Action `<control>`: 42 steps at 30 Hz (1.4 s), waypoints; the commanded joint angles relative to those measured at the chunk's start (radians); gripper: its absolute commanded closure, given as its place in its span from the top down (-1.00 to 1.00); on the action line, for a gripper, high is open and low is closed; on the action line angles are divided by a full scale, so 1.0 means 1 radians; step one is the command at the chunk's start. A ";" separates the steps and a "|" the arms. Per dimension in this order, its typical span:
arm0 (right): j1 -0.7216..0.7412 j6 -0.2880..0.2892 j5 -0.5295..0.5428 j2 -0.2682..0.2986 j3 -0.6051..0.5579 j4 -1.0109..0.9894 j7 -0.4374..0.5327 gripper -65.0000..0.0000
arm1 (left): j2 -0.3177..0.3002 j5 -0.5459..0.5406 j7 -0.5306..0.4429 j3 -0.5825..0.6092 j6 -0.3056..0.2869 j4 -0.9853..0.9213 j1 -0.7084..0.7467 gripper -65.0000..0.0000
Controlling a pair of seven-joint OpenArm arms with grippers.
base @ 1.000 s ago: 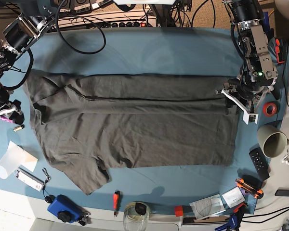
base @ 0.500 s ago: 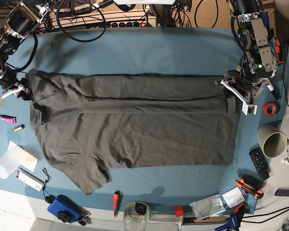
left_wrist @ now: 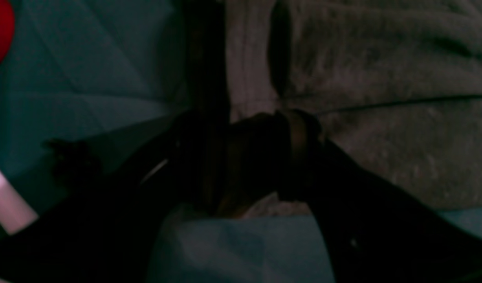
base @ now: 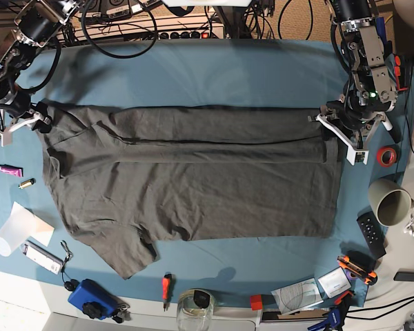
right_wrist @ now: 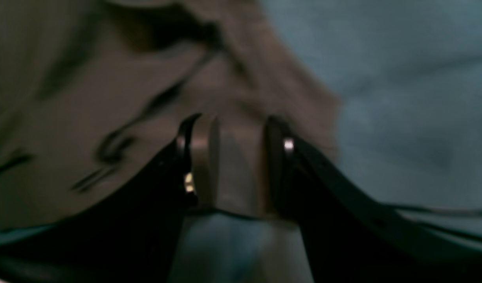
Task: Fold the T-shirt properly
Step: 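Regrasp the folded edge corners with both grippers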
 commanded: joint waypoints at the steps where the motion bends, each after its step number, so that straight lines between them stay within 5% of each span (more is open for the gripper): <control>1: 0.011 0.008 0.056 0.041 0.016 0.019 0.017 -0.37 | -0.005 -0.006 0.014 -0.002 -0.001 0.011 -0.003 -0.09; 8: 0.022 0.054 0.067 0.109 0.097 0.019 0.003 -0.35 | -0.005 -0.006 0.013 -0.002 -0.001 0.011 -0.003 -0.09; 13: 0.021 0.082 0.066 0.137 0.099 0.018 -0.040 -0.03 | -0.005 -0.006 0.011 -0.002 -0.001 0.011 -0.003 -0.09; 24: 0.022 0.019 -0.079 0.112 0.090 -0.044 0.060 -0.03 | -0.005 -0.006 0.010 -0.002 0.000 0.011 -0.002 -0.09; 36: 0.022 0.021 -0.007 0.112 -0.158 -0.214 0.087 -0.03 | -0.005 -0.006 0.008 -0.002 0.000 0.011 -0.002 -0.09; 42: 0.022 0.020 -0.005 0.109 -0.182 -0.214 0.064 -0.03 | -0.005 -0.006 0.008 -0.002 0.000 0.011 -0.002 -0.09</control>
